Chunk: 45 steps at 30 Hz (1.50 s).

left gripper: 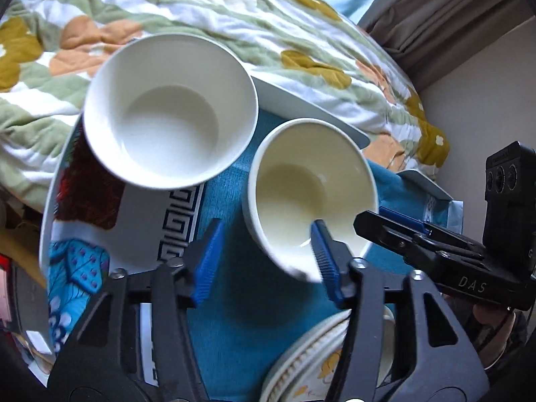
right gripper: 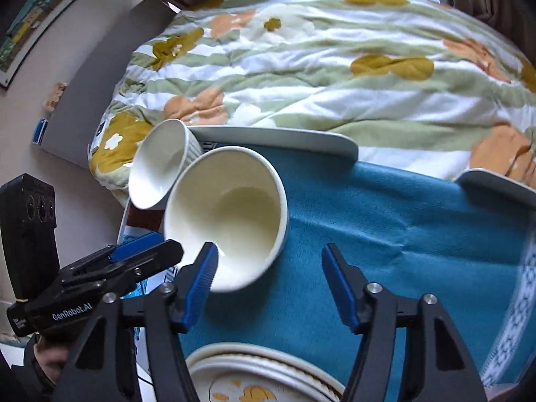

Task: Organize plates and bowls
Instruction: 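Close the left tool on the cream bowl rim and lift it, then carry the cream bowl over the pink dish and lower it inside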

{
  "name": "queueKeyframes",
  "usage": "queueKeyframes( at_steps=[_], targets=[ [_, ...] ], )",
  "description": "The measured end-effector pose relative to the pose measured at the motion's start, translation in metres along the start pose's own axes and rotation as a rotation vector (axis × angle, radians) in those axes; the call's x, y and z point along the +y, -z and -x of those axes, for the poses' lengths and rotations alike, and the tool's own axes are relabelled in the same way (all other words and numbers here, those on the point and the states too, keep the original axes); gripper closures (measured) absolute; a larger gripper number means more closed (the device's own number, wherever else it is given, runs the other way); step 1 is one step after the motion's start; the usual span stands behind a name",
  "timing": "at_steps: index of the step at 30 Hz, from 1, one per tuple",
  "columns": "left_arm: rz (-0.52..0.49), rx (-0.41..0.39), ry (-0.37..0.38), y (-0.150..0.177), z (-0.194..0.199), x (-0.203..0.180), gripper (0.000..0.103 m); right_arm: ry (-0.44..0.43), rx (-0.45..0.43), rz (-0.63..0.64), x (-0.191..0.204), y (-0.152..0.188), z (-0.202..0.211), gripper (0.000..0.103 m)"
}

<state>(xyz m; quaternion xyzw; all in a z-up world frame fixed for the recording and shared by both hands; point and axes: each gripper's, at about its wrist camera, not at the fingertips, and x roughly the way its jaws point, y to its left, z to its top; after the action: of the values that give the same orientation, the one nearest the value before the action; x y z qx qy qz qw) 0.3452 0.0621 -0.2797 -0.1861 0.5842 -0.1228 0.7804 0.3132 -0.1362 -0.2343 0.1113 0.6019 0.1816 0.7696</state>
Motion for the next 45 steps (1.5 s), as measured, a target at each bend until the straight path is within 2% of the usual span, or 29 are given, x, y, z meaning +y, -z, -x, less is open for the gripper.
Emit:
queueKeyframes(
  at_steps=[2, 4, 5, 6, 7, 9, 14, 19, 24, 28, 33, 37, 45],
  targets=[
    [-0.01, 0.014, 0.0, -0.004, -0.009, 0.003, 0.064, -0.008, 0.005, -0.022, -0.004, -0.003, -0.007, 0.054],
    [-0.014, 0.023, 0.003, -0.007, -0.014, 0.005, 0.074, -0.004, 0.009, -0.035, -0.006, -0.006, -0.012, 0.059],
    [-0.016, 0.028, 0.008, -0.008, -0.016, 0.006, 0.082, -0.006, 0.011, -0.039, -0.006, -0.006, -0.014, 0.065],
    [-0.018, 0.028, 0.009, -0.009, -0.016, 0.007, 0.083, -0.007, 0.014, -0.043, -0.007, -0.007, -0.016, 0.073],
    [-0.023, 0.028, 0.007, -0.01, -0.016, 0.007, 0.083, -0.008, 0.02, -0.05, -0.007, -0.008, -0.017, 0.075],
    [-0.043, 0.024, -0.008, -0.011, -0.017, 0.003, 0.083, -0.025, 0.029, -0.068, -0.009, -0.007, -0.02, 0.088],
    [-0.092, 0.021, -0.049, -0.014, -0.017, -0.005, 0.084, -0.016, 0.024, -0.079, -0.006, -0.007, -0.019, 0.088],
    [-0.116, 0.007, -0.06, -0.014, -0.006, -0.012, 0.084, -0.018, 0.006, -0.086, -0.005, -0.005, -0.013, 0.088],
    [-0.155, -0.038, -0.06, -0.009, 0.023, -0.035, 0.084, -0.03, -0.037, -0.093, -0.004, 0.001, 0.013, 0.088],
    [-0.181, -0.079, -0.063, 0.004, 0.053, -0.063, 0.084, -0.047, -0.081, -0.099, -0.005, 0.012, 0.049, 0.088],
    [-0.187, -0.111, -0.059, 0.033, 0.09, -0.102, 0.084, -0.058, -0.121, -0.101, -0.005, 0.037, 0.098, 0.088],
    [-0.229, -0.13, -0.041, 0.067, 0.106, -0.145, 0.084, -0.053, -0.166, -0.103, -0.017, 0.07, 0.142, 0.088],
    [-0.309, -0.11, 0.013, 0.147, 0.094, -0.236, 0.084, 0.025, -0.234, -0.143, -0.076, 0.148, 0.218, 0.088]
  ],
)
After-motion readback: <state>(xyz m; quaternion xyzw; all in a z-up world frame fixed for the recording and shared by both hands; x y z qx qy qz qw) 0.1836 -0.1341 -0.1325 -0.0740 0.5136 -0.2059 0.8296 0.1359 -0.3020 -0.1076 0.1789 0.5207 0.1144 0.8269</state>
